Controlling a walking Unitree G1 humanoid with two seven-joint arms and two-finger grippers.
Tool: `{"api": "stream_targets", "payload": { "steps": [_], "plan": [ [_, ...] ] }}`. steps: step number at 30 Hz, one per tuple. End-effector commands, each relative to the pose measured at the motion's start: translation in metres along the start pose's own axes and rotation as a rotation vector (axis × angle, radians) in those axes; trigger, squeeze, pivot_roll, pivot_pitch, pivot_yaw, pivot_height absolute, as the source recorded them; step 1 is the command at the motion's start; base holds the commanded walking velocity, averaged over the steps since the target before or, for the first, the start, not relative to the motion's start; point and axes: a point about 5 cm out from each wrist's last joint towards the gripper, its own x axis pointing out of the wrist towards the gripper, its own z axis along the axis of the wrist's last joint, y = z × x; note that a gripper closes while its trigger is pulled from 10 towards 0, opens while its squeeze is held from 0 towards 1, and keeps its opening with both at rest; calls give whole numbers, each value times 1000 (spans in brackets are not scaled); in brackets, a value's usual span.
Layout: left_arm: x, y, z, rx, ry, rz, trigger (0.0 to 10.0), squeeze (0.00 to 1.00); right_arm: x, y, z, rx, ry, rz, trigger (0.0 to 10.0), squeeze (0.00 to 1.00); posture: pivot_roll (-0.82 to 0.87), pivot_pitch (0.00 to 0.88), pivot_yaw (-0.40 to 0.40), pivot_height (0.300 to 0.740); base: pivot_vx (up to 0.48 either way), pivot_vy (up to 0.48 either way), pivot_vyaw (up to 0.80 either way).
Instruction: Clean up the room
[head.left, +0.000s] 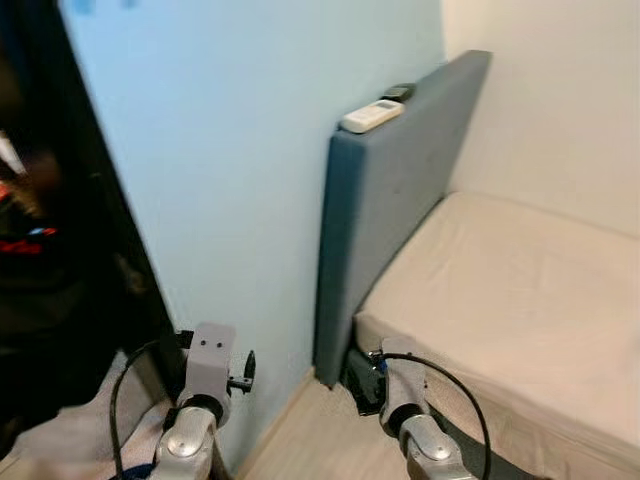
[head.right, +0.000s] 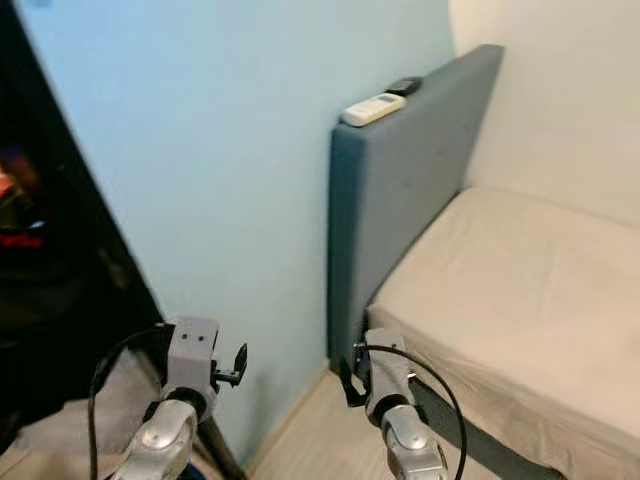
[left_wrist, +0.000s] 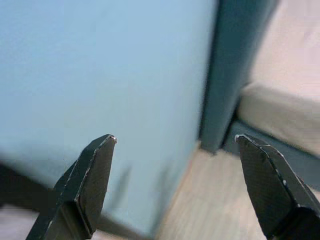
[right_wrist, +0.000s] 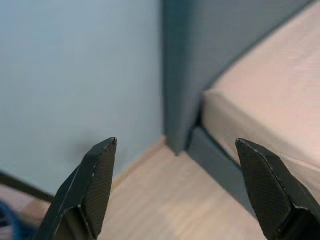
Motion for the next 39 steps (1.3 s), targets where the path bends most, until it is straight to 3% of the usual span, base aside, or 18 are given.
{"api": "stream_targets", "payload": {
  "steps": [1, 39],
  "plan": [
    [-3, 1, -7, -4, 27, -2, 10000, 0, -2, 1, -2, 18, 10, -6, 10000, 0, -15, 121, -15, 740, 0, 0, -800],
    [-5, -8, -4, -31, -4, -62, 10000, 0, -5, -1, -3, 24, 15, -13, 10000, 0, -19, 125, -12, 740, 0, 0, -800]
  ]
}}
